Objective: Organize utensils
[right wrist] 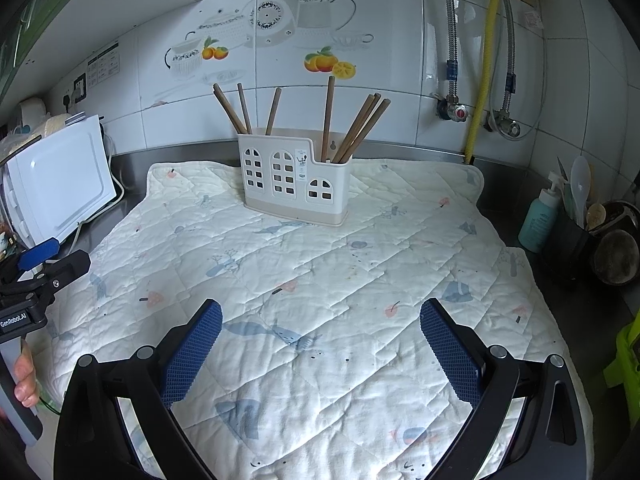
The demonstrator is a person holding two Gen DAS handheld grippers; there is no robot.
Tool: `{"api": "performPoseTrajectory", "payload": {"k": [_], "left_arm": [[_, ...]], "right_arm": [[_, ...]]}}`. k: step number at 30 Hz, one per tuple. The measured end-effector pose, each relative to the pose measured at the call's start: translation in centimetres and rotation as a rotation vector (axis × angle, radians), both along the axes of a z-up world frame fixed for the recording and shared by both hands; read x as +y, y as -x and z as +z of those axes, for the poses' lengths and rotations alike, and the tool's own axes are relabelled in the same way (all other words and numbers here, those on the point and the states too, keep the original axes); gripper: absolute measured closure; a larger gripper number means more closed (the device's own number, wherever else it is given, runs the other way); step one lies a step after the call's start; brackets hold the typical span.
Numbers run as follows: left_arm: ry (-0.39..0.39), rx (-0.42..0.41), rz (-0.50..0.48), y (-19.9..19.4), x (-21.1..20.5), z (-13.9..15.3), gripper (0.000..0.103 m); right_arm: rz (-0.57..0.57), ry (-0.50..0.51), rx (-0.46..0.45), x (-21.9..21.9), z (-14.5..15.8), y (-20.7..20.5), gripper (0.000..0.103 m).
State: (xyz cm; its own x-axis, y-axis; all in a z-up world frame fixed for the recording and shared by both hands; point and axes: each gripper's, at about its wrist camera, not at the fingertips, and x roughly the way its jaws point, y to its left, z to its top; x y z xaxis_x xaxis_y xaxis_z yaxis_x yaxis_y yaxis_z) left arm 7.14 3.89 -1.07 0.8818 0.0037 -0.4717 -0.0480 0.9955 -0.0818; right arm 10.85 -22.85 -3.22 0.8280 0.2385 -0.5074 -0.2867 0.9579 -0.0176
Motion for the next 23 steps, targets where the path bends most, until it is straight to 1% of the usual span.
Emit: {"api": "performPoseTrajectory", "payload": {"k": [9,12,23], "left_arm": [[0.008,-0.011,-0.003,0.15,-0.07,0.00,0.005],[0.002,-0.018,0.011,0.22,-0.09,0.01,0.005],[-0.006,-0.010,-0.010,0.15,-0.42,-0.03,0.005]], "right_arm": [[0.004,0.002,0.002,0.22,-0.08,0.04,0.007],[0.007,0.003,-0.001,0.25,-0.10,0.05,0.007],[0.009,0.004,0.003,0.16,-0.15,-0.01,0.007]]}}
